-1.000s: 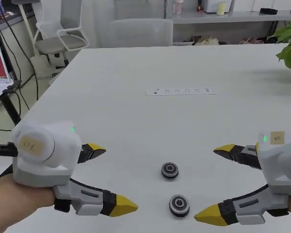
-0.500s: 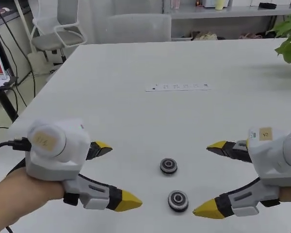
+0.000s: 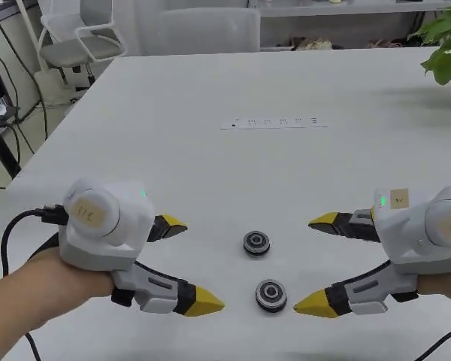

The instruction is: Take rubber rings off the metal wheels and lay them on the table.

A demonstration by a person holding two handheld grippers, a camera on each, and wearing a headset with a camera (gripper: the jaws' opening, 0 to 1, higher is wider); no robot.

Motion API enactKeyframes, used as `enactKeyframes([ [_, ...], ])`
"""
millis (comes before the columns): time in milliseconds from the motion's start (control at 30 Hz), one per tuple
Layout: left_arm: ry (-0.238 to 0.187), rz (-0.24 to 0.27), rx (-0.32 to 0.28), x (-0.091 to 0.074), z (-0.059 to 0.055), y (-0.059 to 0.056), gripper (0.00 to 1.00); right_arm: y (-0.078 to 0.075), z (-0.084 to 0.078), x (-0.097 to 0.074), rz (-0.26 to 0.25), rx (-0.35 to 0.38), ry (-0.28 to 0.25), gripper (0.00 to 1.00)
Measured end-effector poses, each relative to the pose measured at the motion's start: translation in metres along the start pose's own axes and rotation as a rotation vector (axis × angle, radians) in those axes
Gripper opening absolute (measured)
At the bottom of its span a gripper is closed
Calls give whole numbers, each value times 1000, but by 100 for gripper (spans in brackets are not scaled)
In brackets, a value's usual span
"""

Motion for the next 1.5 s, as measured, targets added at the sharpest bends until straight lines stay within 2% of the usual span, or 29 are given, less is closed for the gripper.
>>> enactKeyframes([
  [467,-34,-56,-9,24,4,-4,57,6,-13,9,49,-7,9,60],
  [867,1,-134,12,43,-3,-18,46,9,-23,15,86,16,22,47],
  [1167,18,-181,13,56,-5,-29,37,5,-26,17,76,56,8,40],
  [1333,24,-210,18,64,-5,-37,32,7,-29,17,76,72,9,39],
  [1500,39,-232,19,72,-7,-42,28,9,-31,16,80,57,19,39],
])
Point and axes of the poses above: the centre of the closed fingertips' face, and the gripper's own axes: x roughly forward along the fingers, y roughly to its left, z roughly out of its top, the point moved 1 cm from there along -x, roughly backward along the fingers, and after that the axes turned 15 degrees about -y, right-handed, at the moved point
